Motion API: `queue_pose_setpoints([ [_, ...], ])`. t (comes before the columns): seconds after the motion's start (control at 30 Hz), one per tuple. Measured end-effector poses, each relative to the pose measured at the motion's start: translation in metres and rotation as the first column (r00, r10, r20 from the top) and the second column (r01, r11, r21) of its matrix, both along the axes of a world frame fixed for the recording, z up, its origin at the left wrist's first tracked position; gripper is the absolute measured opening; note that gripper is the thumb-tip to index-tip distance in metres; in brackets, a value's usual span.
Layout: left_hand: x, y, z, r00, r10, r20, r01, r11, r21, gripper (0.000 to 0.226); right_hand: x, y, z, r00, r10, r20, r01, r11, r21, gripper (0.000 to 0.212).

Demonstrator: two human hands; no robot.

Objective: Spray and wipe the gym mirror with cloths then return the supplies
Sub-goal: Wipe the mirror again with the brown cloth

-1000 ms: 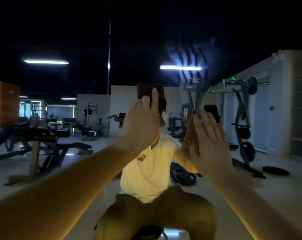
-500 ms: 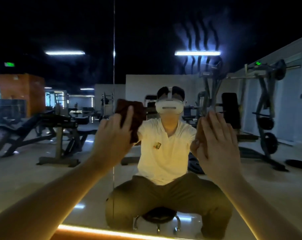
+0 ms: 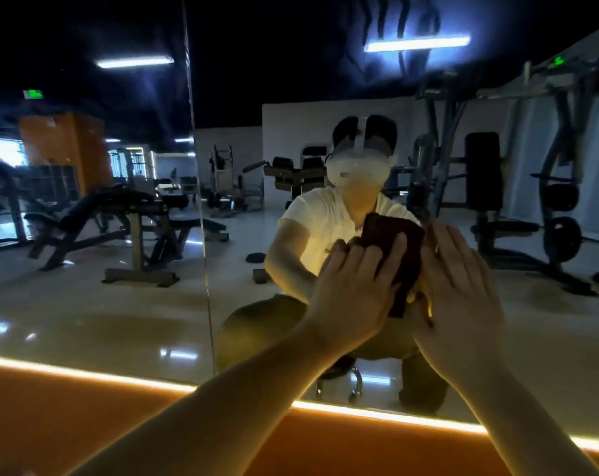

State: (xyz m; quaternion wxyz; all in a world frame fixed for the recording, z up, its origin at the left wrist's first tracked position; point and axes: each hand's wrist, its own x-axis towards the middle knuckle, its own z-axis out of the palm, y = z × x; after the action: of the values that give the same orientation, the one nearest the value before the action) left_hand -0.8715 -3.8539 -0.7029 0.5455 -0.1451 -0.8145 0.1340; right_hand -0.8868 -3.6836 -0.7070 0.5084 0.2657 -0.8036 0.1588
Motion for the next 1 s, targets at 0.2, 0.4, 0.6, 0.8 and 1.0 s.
queue_pose_setpoints([
  [0.2, 0.044, -0.106, -0.026, 0.980, 0.176, -0.091, -0.170, 0.983, 0.065, 0.063, 0.004, -0.012, -0.003, 0.999, 0.042, -0.021, -0.043, 0.996, -0.074, 0.063],
  [0.4, 0.091, -0.177, -0.091, 0.942, 0.337, -0.011, -0.306, 0.870, 0.387, 0.058, -0.001, -0.021, -0.016, 0.999, 0.041, -0.021, -0.042, 0.997, -0.071, 0.063],
  [0.6, 0.073, -0.116, -0.120, 0.994, 0.093, 0.056, -0.108, 0.897, 0.429, 0.062, 0.000, -0.010, -0.021, 0.997, 0.072, -0.013, -0.072, 0.997, -0.012, 0.061],
  [0.8, 0.049, -0.036, -0.141, 0.990, -0.072, 0.122, 0.027, 0.941, 0.337, 0.064, 0.004, 0.007, -0.029, 0.996, 0.092, 0.014, -0.092, 0.995, 0.045, 0.063],
  [1.0, 0.057, -0.060, -0.147, 0.984, -0.049, 0.173, 0.018, 0.984, 0.179, 0.058, -0.002, 0.032, -0.028, 0.992, 0.104, -0.072, -0.111, 0.990, -0.091, 0.061],
])
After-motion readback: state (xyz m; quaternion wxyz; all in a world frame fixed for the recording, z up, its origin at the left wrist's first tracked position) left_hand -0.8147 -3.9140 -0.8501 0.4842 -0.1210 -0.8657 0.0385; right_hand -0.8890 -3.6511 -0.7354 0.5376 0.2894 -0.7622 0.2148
